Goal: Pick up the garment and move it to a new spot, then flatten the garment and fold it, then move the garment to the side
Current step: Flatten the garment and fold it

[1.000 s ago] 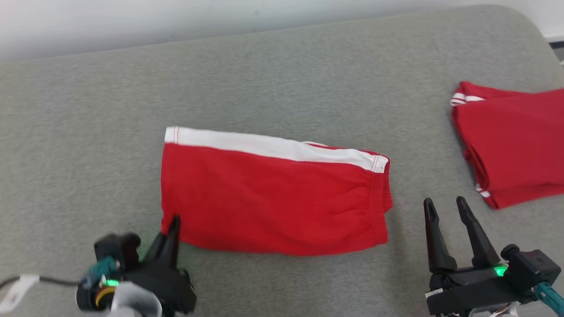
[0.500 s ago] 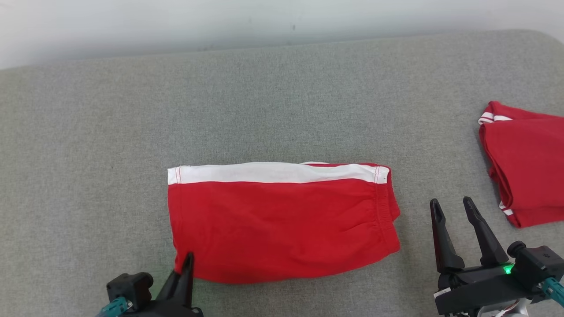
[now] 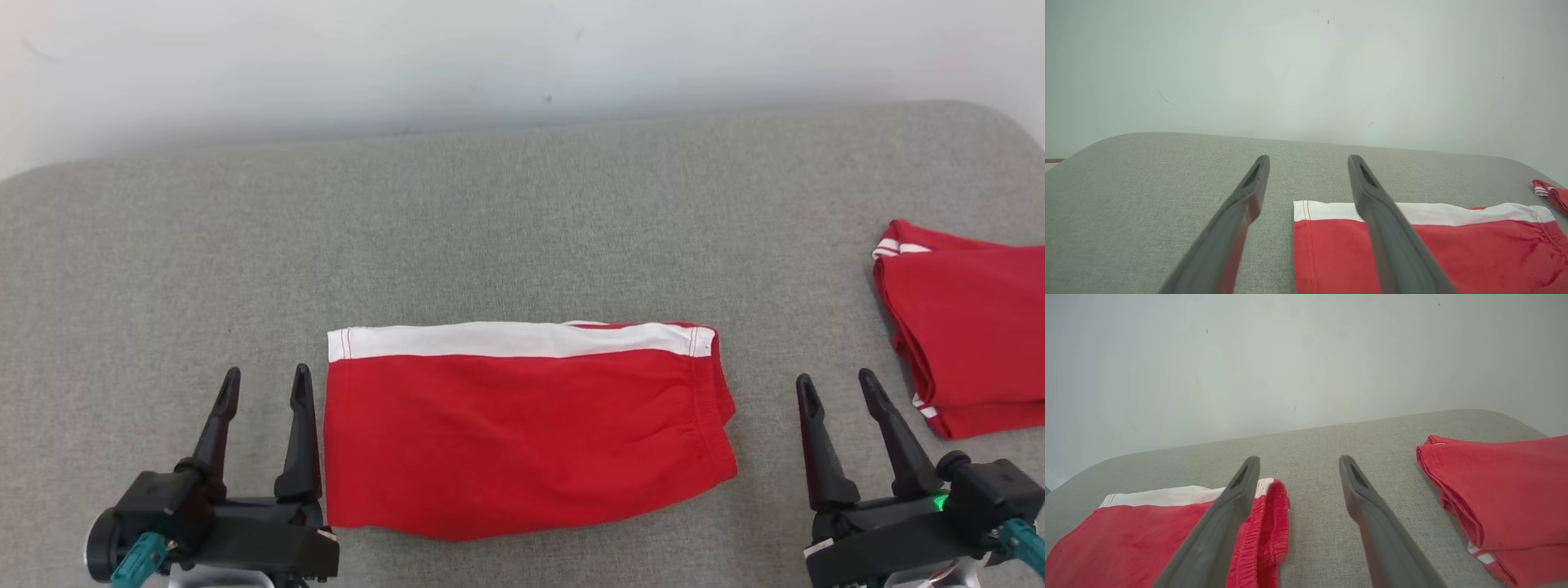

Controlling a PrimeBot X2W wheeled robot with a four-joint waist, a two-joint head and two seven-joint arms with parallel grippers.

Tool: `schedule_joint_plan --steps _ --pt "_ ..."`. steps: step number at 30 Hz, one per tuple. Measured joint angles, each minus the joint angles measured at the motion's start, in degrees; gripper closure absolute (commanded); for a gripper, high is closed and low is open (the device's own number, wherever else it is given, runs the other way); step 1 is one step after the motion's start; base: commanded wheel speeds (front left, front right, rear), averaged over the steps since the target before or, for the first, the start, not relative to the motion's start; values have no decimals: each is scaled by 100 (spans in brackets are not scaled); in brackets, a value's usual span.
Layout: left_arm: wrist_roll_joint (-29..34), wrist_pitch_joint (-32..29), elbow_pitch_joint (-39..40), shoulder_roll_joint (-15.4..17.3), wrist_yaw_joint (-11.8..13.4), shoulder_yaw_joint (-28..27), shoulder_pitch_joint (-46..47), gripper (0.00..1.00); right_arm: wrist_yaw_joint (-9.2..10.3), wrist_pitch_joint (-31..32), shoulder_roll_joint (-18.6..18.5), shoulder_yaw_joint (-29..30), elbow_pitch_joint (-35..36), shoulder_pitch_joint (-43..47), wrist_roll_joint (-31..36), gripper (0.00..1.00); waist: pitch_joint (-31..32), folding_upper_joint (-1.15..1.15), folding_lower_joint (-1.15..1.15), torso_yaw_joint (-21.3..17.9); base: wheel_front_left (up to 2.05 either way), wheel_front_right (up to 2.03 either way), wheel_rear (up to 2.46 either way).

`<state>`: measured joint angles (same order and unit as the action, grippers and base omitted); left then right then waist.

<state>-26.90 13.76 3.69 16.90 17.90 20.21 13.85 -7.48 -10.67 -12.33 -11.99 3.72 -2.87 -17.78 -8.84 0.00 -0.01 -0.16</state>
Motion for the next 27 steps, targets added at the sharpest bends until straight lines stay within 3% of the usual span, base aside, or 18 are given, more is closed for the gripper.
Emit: schedule_joint_plan --steps 9,27 --pt "455 99 -304 149 -14 -112 -255 0 0 48 88 -45 -45 83 252 0 356 0 0 -13 0 0 0" --pt "568 101 -361 67 -48 -205 -543 0 0 259 204 93 10 439 318 0 677 0 1 -15 0 0 0"
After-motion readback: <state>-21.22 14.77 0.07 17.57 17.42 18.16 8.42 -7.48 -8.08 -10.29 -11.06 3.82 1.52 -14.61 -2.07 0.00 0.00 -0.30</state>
